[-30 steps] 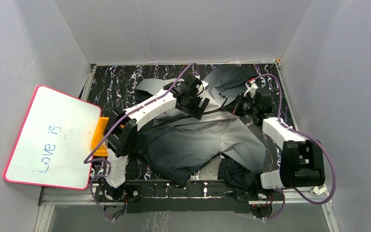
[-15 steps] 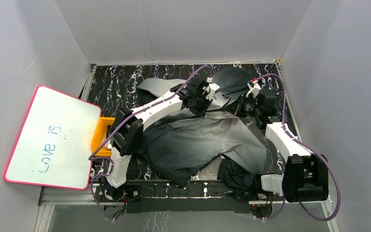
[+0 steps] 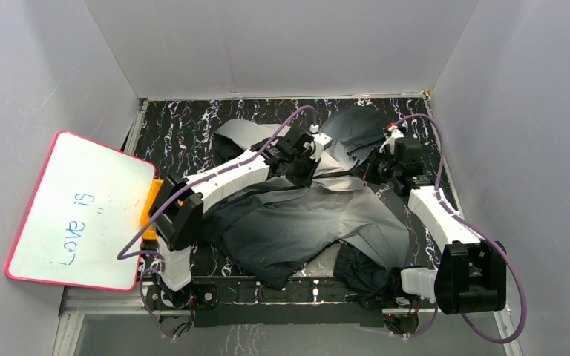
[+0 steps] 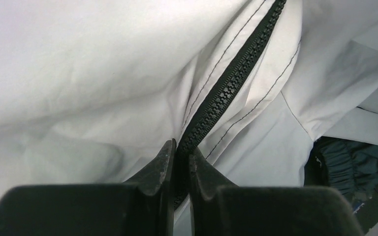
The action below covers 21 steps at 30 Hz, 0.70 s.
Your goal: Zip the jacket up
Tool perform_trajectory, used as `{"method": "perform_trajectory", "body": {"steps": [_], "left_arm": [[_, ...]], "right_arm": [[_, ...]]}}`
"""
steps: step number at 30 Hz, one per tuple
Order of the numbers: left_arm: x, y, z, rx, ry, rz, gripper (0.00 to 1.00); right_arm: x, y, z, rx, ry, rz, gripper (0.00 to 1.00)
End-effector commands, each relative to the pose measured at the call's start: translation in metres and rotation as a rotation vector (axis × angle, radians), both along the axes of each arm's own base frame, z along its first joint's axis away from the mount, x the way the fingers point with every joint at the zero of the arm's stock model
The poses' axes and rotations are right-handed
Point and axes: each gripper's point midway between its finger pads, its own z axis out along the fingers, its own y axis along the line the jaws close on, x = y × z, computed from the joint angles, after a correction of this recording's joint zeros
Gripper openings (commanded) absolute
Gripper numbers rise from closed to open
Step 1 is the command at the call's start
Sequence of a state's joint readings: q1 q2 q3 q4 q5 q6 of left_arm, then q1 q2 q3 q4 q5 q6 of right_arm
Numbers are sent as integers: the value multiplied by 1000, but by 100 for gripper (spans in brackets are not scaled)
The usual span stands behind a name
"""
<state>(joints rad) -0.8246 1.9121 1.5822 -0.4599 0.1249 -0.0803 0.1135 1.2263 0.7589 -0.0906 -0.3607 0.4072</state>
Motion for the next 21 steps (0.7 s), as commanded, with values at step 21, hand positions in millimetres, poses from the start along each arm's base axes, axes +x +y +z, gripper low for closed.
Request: {"method": "perform_trajectory", "body": {"steps": [21], "left_arm": [[-34,82,37,25,-14,277,0]], "right_arm": [[29,-67,72,-238,-200,-293,0]]}}
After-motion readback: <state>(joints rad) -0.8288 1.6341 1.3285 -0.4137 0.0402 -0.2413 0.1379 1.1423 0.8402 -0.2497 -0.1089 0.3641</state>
